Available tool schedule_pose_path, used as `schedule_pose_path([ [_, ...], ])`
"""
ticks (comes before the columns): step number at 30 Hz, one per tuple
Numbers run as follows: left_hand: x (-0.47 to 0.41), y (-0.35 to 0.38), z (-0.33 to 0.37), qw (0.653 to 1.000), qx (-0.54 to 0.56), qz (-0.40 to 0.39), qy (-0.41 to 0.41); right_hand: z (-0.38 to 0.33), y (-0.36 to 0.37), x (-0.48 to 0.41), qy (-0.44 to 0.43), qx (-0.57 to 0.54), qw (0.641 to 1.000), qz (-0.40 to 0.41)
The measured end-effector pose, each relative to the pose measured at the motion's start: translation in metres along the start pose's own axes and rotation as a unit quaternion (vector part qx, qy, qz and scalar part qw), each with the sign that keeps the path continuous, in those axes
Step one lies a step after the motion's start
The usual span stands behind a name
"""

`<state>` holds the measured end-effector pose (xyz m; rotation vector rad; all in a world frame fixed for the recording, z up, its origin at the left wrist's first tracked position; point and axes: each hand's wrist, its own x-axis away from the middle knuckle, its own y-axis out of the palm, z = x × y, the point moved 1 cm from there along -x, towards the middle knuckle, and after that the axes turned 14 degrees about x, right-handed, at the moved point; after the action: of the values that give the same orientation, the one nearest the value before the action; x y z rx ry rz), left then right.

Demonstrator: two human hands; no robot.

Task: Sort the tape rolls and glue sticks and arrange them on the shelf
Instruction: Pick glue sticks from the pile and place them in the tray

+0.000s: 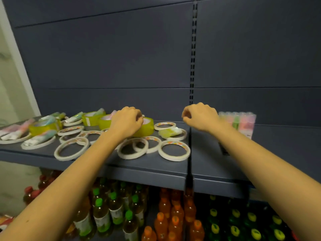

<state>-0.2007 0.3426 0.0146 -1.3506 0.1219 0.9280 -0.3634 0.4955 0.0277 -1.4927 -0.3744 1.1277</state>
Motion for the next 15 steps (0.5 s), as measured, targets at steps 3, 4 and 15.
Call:
schedule_pose_path([
  [3,-0.005,-0.008,-0.032,0.999,0.001,-0.017,0.033,-0.026,0.014,-0.016,0.06,-0.002,0.997,-0.043],
  [4,-0.007,-0.009,-0.042,0.999,0.002,-0.024,0.045,-0.031,0.02,-0.021,0.087,0.008,0.994,-0.062],
  [15,-0.022,0.0,-0.082,0.985,0.059,-0.067,0.148,-0.063,0.055,-0.04,0.285,0.0,0.935,-0.209],
])
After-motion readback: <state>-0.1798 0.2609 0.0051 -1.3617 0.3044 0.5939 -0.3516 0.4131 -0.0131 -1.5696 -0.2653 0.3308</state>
